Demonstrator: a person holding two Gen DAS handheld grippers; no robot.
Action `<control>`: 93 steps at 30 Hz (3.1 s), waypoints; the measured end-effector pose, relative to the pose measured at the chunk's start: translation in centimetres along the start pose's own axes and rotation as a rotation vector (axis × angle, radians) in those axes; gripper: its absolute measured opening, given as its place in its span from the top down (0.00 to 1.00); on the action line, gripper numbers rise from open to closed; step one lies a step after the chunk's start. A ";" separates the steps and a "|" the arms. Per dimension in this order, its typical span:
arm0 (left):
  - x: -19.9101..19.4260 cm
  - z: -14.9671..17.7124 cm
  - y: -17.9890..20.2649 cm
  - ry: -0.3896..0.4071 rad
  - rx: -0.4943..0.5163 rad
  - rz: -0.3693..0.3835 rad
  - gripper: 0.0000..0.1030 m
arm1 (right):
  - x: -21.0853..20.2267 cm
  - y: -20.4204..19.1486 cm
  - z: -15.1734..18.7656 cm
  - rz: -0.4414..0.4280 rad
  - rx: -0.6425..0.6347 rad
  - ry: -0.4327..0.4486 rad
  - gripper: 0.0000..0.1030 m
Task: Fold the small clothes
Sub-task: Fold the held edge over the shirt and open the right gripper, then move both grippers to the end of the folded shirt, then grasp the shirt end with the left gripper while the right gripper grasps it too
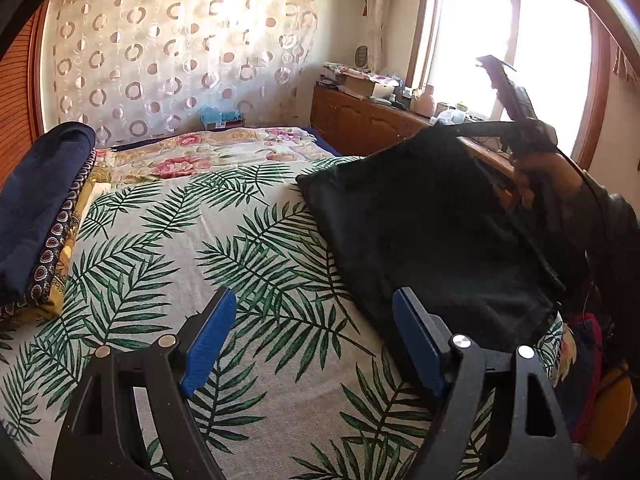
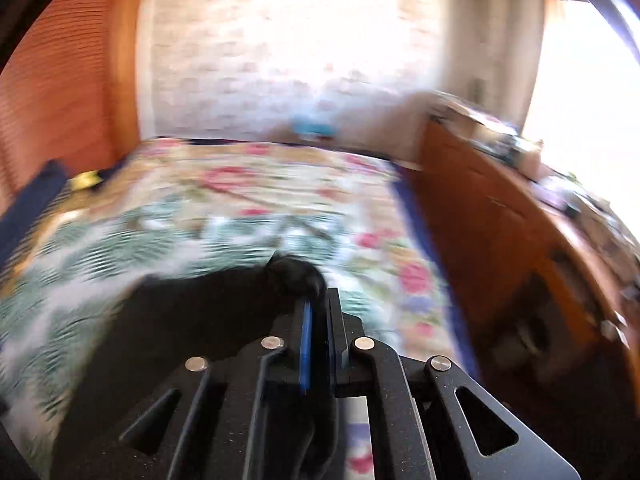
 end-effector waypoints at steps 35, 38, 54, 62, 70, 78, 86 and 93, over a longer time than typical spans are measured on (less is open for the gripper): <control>3.1 5.7 6.4 -0.262 0.108 0.111 0.38 | -11.4 -1.9 19.7 -0.213 0.041 -0.076 0.43; 3.4 6.3 6.5 -0.301 0.097 0.131 0.43 | -11.2 -1.9 19.5 -0.238 0.065 -0.085 0.43; 3.2 6.9 7.6 -0.328 0.122 0.159 0.55 | -10.2 -2.7 19.7 -0.298 0.052 -0.056 0.59; 3.3 6.9 7.6 -0.326 0.114 0.172 0.60 | -10.8 -3.3 19.5 -0.318 0.061 -0.005 0.83; 1.7 5.1 8.4 -0.270 0.137 0.226 0.89 | -13.5 -2.2 16.9 -0.303 0.098 0.141 0.84; -4.3 -2.9 8.5 -0.059 0.101 0.267 0.90 | -17.2 -1.3 11.4 -0.300 0.069 0.273 0.85; -10.3 -11.7 6.5 0.132 0.066 0.267 0.90 | -22.1 -1.4 2.5 -0.334 -0.015 0.411 0.85; -11.1 -18.8 0.3 0.237 0.007 0.143 0.90 | -18.9 -3.4 -6.3 -0.370 -0.068 0.426 0.85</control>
Point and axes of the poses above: each gripper's, at about its wrist camera, not at the fingertips, and x roughly the way its jaws point, y to its right, z to its underside, the point moved 7 cm from there along x, roughly the way its jaws point, and after that the axes turned 14 degrees about -x, right-handed, at the moved point
